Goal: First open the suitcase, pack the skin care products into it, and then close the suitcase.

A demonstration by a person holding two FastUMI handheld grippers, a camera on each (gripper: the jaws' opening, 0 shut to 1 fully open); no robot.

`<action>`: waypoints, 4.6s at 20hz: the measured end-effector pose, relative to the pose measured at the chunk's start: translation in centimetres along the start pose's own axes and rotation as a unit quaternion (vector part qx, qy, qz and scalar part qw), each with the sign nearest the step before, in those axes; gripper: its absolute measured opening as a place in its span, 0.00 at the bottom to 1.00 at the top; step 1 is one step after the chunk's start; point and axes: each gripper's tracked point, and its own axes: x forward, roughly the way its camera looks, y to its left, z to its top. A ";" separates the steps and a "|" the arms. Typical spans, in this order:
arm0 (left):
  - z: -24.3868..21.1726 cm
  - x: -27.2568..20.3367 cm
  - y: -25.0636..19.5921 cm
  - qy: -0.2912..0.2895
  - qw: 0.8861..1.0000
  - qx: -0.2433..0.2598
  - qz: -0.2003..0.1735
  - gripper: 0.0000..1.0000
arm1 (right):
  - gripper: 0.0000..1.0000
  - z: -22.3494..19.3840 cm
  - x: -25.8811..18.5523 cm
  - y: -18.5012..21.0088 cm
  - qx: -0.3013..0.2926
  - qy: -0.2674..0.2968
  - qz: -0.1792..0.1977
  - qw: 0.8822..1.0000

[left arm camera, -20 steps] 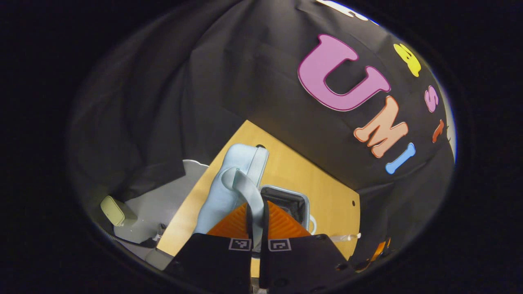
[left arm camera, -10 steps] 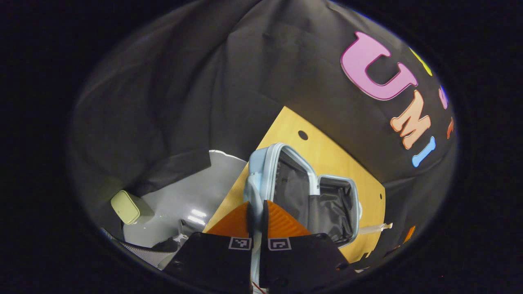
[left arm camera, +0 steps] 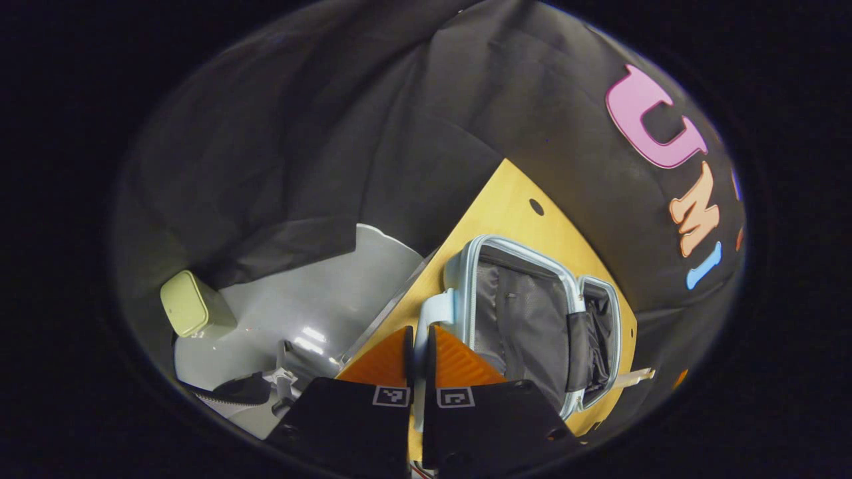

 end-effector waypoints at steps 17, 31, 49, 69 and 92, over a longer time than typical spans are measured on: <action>0.2 -13.8 -25.1 -0.221 0.959 0.150 -0.093 0.93 | 0.98 -3.7 0.3 -4.3 0.017 0.023 0.010 1.000; -20.4 -7.0 -54.8 -0.226 0.901 0.240 -0.282 0.95 | 0.99 -9.4 2.7 -5.6 0.033 0.049 0.065 0.996; -29.6 9.0 -52.7 -0.150 0.941 0.235 -0.193 0.65 | 0.96 -13.3 2.8 -6.1 0.036 0.073 0.095 0.992; -23.3 0.0 -50.8 -0.153 0.937 0.222 -0.224 0.30 | 0.85 -24.8 9.0 -0.7 0.000 0.195 0.145 0.970; -16.7 5.4 -33.5 0.061 0.967 0.180 -0.169 0.84 | 0.61 -15.0 6.7 20.4 0.026 0.219 0.265 0.939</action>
